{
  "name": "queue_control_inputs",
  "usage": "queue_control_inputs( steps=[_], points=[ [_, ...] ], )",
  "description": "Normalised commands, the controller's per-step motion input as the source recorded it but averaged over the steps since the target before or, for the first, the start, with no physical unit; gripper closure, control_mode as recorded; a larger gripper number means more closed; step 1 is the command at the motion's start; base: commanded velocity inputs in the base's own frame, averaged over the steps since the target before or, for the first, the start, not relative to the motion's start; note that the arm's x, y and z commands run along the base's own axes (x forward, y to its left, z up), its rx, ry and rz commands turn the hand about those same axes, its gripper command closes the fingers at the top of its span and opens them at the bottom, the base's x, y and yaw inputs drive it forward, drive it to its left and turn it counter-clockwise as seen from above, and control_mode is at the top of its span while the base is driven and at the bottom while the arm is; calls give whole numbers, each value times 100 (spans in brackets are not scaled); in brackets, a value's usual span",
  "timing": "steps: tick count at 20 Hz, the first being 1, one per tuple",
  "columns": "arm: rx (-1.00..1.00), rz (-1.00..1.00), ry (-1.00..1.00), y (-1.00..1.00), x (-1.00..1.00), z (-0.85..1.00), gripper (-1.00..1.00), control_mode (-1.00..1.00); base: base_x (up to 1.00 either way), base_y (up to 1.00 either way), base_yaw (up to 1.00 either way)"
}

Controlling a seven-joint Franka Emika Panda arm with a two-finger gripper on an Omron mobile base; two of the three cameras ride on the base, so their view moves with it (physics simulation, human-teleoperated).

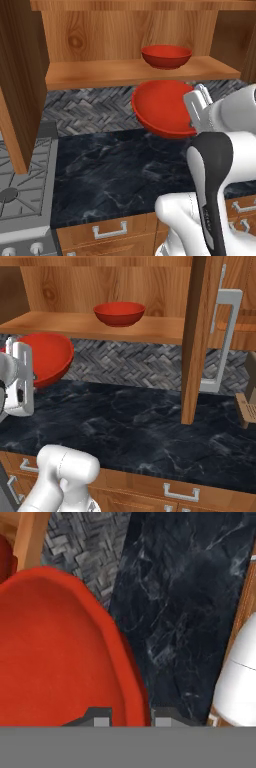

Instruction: Open the cabinet. Pick the bowls from the counter and place them in the cabinet. Then close the cabinet.

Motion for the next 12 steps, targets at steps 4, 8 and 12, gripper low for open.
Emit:
queue_control_inputs(
  steps=[4,8,12],
  points=[
    [-4,-1,-20,0,0,56,100,-100,0,0,0],
    [-3,0,-12,1,0,41,100,-100,0,0,0],
    [-4,0,-8,10,9,26,100,-100,0,0,0]
  ],
)
